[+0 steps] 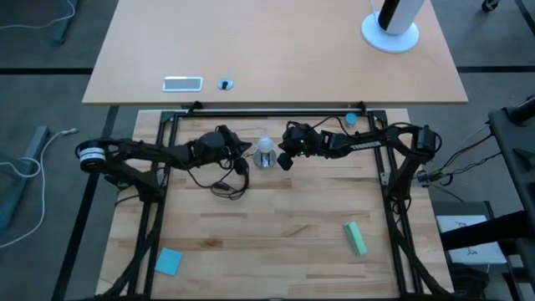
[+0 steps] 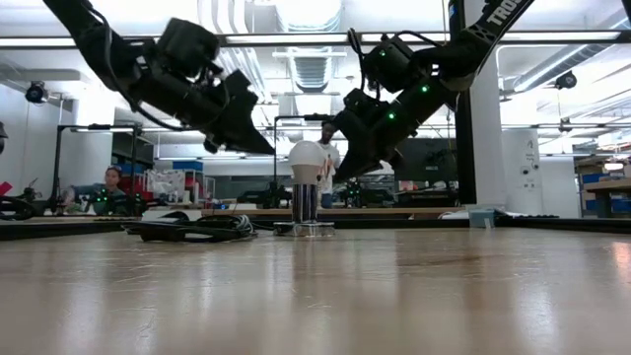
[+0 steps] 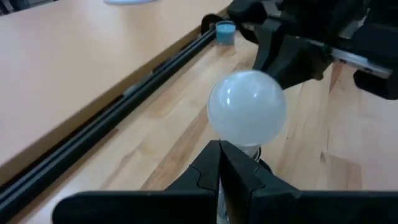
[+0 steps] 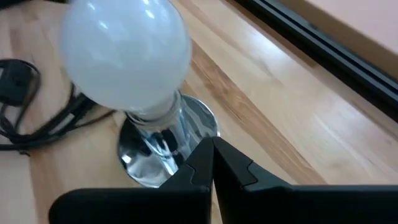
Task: Screw lightbulb
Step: Insert the lightbulb into the lamp
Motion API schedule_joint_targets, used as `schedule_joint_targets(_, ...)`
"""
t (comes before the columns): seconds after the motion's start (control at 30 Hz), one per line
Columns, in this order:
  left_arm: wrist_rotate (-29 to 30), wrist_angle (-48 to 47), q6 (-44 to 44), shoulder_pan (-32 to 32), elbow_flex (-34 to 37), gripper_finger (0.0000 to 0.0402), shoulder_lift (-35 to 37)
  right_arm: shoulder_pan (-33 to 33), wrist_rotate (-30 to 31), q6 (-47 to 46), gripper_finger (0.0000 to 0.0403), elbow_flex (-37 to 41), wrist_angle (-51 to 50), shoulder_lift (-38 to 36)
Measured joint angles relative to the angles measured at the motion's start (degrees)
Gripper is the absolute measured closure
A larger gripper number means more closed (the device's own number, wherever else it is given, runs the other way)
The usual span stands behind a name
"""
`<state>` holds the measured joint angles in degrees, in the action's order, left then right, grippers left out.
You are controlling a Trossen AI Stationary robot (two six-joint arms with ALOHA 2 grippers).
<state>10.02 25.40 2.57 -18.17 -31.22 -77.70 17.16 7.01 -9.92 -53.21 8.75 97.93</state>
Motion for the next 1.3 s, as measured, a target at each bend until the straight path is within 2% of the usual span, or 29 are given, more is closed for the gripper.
schedule_joint_targets(0.1, 0.0, -1.3, -0.2, 0.0, 0.2, 0.0402, 2.3, -0.1, -0.3, 0.0, 0.0403, 0.0, 0.9, 0.0)
schedule_joint_targets(0.23, -2.6, -3.1, -0.1, 0.1, 0.2, 0.0402, 4.2, -0.1, -5.1, -1.0, 0.0403, 0.0, 3.8, 0.0)
schedule_joint_targets(0.57, -3.7, -4.2, -0.2, 0.5, 0.3, 0.0402, 2.4, -0.3, -8.5, -2.4, 0.0403, 0.0, 7.1, 0.0)
schedule_joint_targets(0.87, -3.8, -2.8, -0.1, 0.6, 0.3, 0.0402, 0.9, -0.3, -6.8, -3.3, 0.0403, 0.0, 8.1, 0.1)
schedule_joint_targets(1.03, -4.2, -1.0, -0.4, 0.6, 0.3, 0.0402, 0.8, -0.2, -2.2, -3.4, 0.0403, 0.0, 6.6, 0.1)
schedule_joint_targets(1.3, -4.2, 6.9, -2.1, 0.6, 0.2, 0.0402, -4.3, -0.3, -4.3, -2.3, 0.0403, -1.7, 6.6, 0.1)
